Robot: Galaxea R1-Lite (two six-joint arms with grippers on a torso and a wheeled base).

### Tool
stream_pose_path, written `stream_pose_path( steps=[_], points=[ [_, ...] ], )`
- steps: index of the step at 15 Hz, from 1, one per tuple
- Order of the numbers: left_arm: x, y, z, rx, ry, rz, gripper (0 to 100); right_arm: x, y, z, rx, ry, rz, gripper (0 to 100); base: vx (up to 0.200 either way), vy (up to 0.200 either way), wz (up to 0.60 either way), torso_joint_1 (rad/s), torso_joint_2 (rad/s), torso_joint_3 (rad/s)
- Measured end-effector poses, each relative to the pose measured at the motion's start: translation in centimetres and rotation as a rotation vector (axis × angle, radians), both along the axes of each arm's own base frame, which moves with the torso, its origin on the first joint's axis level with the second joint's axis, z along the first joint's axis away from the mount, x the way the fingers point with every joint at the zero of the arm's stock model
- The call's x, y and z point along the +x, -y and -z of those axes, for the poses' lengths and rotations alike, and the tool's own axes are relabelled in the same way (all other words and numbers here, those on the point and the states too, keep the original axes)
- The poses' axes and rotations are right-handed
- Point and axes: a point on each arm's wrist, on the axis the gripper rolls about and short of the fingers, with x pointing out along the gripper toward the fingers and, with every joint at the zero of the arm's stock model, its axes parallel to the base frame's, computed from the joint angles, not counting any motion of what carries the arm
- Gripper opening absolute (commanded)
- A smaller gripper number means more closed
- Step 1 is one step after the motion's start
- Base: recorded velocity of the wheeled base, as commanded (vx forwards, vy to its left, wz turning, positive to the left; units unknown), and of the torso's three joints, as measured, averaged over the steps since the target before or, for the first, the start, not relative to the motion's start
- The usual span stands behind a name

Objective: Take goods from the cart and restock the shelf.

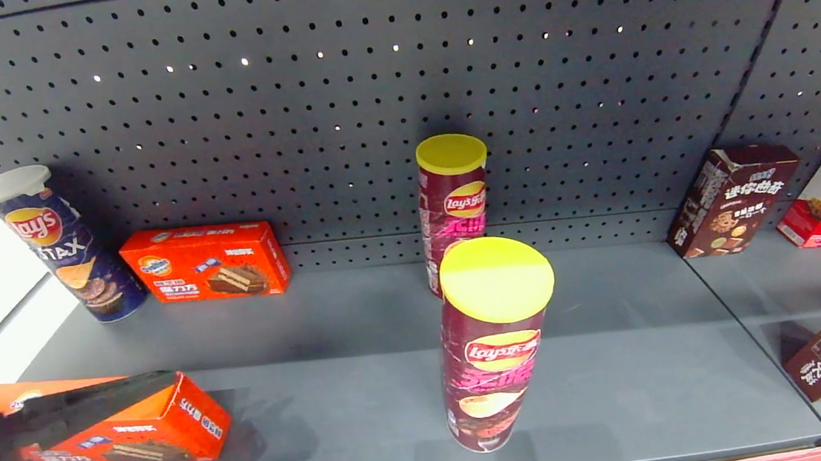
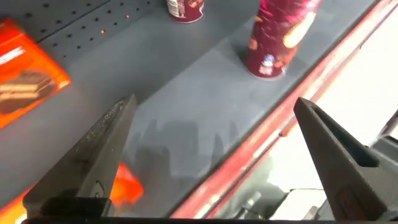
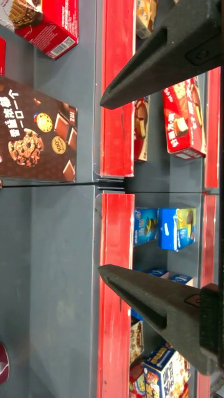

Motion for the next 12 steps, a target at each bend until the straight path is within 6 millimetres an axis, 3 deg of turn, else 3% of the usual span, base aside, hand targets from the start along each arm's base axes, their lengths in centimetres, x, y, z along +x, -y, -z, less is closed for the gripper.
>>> stream_pose_path(
  steps=[8,12],
  points=[
    [-8.0,-5.7,6.3,-0.082,0.08,-0.013,100,0.0,0.0,0.0,0.0,0.0,0.0,100,0.0,0.0,0.0,0.0,0.0,0.0],
    [-10.9,-6.9,9.1,-0.121,0.131,-0.186,100,0.0,0.0,0.0,0.0,0.0,-0.001,100,0.0,0.0,0.0,0.0,0.0,0.0]
  ],
)
